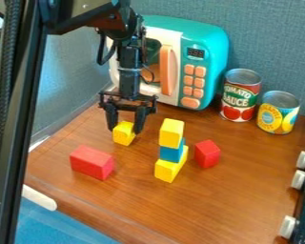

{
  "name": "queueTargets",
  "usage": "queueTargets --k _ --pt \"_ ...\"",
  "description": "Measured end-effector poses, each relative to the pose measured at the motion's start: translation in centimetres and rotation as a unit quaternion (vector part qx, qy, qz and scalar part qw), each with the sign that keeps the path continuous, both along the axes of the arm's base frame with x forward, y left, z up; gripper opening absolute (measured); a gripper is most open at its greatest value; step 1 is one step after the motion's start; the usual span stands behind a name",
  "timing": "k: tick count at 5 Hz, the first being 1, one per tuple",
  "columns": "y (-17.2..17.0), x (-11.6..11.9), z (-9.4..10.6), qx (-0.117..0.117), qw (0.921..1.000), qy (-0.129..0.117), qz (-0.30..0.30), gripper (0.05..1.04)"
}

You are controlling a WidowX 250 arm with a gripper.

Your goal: Place yellow cube on top of tower

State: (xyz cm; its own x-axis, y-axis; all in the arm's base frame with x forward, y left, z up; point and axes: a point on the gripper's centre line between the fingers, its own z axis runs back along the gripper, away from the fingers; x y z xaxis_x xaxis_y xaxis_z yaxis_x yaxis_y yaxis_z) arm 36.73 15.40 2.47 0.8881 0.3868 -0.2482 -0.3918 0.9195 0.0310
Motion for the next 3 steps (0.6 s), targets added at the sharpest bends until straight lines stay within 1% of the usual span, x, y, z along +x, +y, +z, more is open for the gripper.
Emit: queueTargets --k 1,2,3 --pt "-0.1 0.0 0.0 -0.004 1.0000 0.001 0.001 0.574" --pt "-0.7 0.0 0.0 -0.025 0.9997 -0.005 0.004 0.574" --pt "-1.9 -0.8 3.5 -0.033 0.9978 -0.057 0.002 0.574"
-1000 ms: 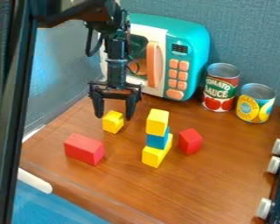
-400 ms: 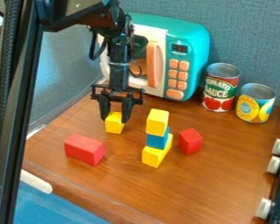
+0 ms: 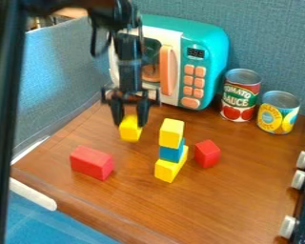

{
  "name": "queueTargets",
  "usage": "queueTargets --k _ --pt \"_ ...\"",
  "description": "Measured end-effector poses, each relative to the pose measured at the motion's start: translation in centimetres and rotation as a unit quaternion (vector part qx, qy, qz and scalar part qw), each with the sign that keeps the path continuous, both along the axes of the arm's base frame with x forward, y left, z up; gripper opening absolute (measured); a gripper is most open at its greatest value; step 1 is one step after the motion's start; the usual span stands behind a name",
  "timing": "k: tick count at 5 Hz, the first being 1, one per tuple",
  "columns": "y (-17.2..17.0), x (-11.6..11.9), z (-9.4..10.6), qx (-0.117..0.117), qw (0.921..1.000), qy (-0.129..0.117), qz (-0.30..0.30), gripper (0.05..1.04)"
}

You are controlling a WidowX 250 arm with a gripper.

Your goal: Place yellow cube on top of tower

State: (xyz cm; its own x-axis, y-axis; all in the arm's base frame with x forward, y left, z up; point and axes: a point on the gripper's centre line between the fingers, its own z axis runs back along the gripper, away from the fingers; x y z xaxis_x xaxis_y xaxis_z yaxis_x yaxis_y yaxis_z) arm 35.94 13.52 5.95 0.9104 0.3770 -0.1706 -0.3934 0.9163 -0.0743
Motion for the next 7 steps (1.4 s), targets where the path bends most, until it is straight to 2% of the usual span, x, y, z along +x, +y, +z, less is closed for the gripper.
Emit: queueTargets --k 1,2,3,5,6,7 --pt "-1.2 -0.7 3.6 0.017 0.9981 -0.057 -0.016 0.574" --pt "-2.3 -0.8 4.8 0.024 0.9959 -0.078 -0.037 0.574" --pt "-3.8 -1.1 5.3 0.025 0.9947 -0.079 -0.061 0.574" --pt "-5.5 -1.4 8.3 0.019 0.9893 -0.116 -0.086 0.574" --pt "-5.8 -1.6 8.9 0.015 0.9884 -0.122 -0.090 0.574" --pt "-7.1 -1.4 8.9 0.020 0.9868 -0.117 -0.110 0.574"
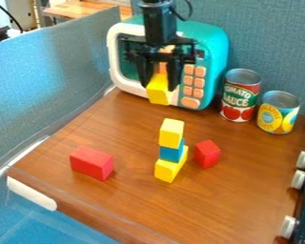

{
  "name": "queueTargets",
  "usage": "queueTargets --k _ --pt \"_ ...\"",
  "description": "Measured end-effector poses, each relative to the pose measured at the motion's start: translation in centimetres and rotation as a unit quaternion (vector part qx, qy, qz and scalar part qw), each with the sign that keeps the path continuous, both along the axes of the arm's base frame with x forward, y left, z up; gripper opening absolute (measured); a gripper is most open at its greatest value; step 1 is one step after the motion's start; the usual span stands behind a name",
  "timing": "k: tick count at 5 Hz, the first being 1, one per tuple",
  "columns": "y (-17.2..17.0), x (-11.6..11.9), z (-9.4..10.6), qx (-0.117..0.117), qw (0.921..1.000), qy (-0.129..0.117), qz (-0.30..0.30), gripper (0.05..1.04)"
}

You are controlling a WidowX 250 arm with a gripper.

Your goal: Place yellow cube on top of tower

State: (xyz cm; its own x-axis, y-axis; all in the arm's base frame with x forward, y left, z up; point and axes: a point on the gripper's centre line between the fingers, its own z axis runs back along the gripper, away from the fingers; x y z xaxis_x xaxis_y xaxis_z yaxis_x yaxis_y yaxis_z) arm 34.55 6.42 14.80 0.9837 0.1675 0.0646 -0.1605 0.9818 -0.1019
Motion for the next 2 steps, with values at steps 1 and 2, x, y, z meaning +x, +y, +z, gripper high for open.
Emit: queueTargets --k 1,2 --pt "-0.71 -0.34 -0.34 -0.003 0.9999 0.011 -0.010 0.574" --pt "-1.49 -0.77 -0.97 0.001 0.9995 0.025 -0.021 0.574"
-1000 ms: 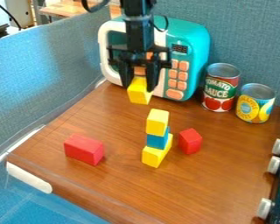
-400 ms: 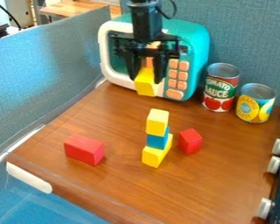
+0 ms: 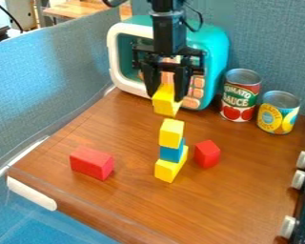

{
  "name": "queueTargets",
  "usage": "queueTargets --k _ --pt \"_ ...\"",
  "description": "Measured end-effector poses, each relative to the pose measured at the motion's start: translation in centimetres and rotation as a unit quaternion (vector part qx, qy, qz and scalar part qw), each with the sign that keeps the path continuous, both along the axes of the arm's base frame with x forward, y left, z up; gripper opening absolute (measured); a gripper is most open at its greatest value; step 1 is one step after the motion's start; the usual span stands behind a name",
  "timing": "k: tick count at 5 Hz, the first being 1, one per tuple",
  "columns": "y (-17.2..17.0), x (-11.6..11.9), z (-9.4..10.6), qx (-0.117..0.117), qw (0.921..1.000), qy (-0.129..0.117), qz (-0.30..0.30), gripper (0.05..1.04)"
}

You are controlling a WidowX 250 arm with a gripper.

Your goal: Place yellow cube on top of tower

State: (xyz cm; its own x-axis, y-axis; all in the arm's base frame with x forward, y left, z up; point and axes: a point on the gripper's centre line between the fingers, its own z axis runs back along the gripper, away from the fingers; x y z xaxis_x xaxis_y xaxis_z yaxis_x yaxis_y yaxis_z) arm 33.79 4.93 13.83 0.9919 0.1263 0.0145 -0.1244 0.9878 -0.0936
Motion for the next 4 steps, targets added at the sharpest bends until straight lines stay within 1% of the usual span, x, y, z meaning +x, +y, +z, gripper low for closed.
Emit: queueTargets --k 1,2,3,4 --pt "-0.3 -0.1 -0.1 0.000 1.0000 0.006 -0.004 0.574" --pt "-0.5 -0.3 -0.1 -0.005 0.9999 0.013 -0.001 0.574" --pt "-0.2 -0.6 -1.0 0.000 0.9992 0.038 0.011 0.574" --pt "0.1 -0.3 -1.7 0.004 0.9979 0.062 0.020 0.574"
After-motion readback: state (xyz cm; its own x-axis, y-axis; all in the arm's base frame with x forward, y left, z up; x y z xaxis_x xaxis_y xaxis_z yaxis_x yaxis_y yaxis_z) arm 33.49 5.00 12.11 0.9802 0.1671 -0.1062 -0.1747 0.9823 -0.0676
